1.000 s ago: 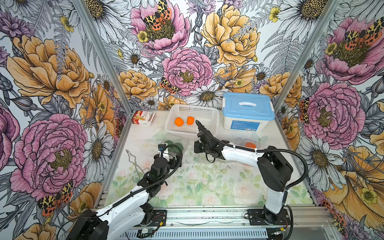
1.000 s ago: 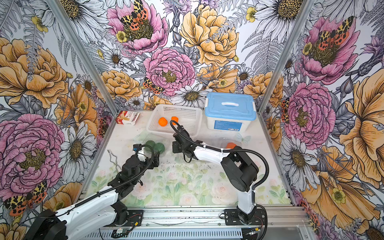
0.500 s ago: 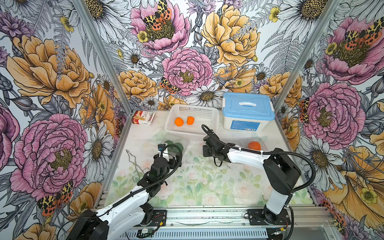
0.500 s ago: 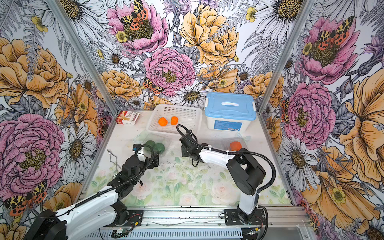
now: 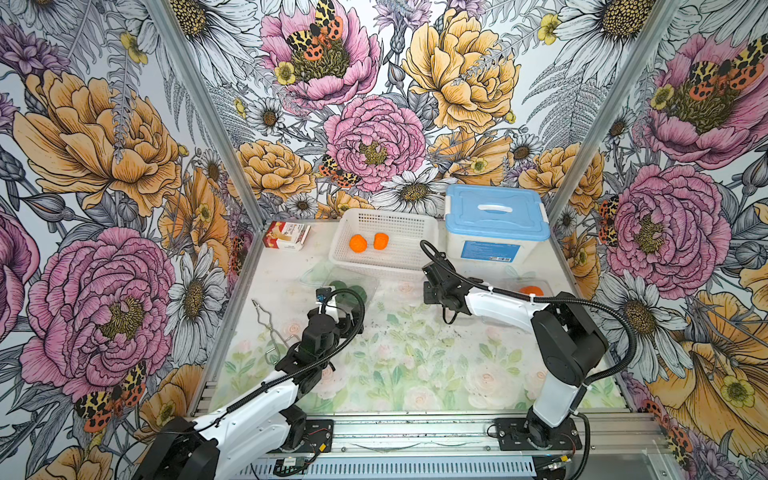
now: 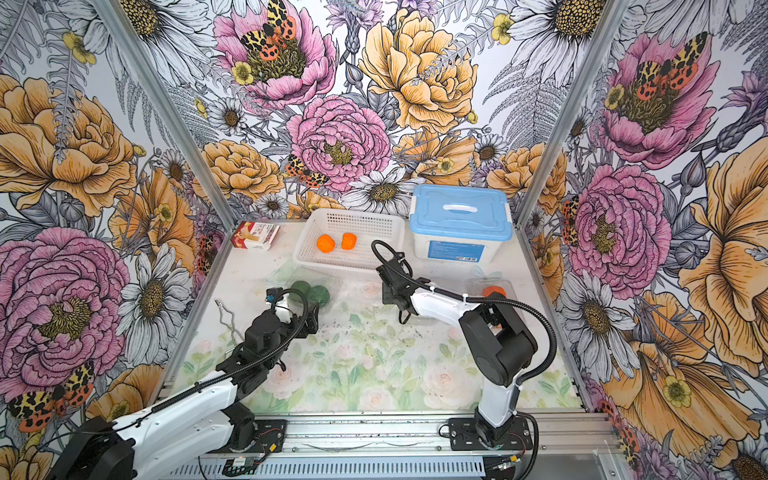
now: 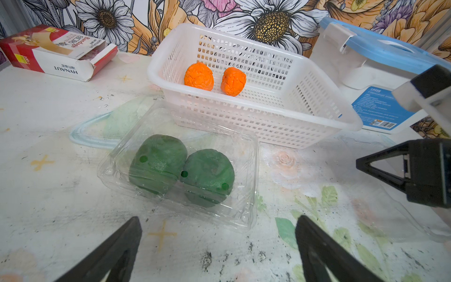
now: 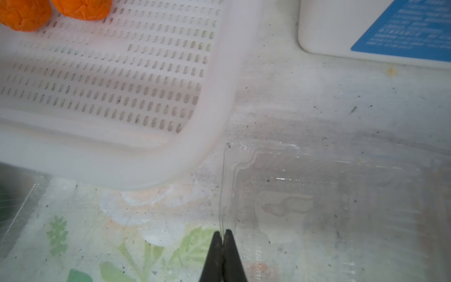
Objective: Take oranges out of containers
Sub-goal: Move the packing box to the center of the board.
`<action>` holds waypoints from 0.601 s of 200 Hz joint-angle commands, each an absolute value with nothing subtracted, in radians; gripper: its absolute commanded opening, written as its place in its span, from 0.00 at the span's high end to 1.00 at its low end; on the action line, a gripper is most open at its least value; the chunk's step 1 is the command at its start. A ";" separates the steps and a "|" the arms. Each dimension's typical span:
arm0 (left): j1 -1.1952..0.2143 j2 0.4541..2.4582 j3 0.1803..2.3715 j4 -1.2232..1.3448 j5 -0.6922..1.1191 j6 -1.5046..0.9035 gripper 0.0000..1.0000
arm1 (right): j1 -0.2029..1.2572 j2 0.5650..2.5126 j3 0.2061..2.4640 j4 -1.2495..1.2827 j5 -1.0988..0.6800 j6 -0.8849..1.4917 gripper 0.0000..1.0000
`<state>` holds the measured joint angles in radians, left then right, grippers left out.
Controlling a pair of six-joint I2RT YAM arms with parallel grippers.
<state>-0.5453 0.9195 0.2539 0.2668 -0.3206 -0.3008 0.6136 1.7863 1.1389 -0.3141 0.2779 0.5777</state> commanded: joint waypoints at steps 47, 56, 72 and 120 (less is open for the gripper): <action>-0.538 0.933 0.268 0.282 -0.285 -0.305 0.01 | 0.535 1.757 1.236 -0.325 0.280 0.510 0.57; -0.538 0.929 0.270 0.279 -0.281 -0.302 0.01 | 0.534 1.730 1.229 -0.323 0.281 0.501 0.47; -0.534 0.916 0.291 0.238 -0.296 -0.283 0.01 | 0.535 1.680 1.214 -0.324 0.266 0.483 0.43; -0.373 0.904 0.353 0.122 -0.234 -0.343 0.01 | 0.582 1.590 1.192 -0.323 0.186 0.466 0.37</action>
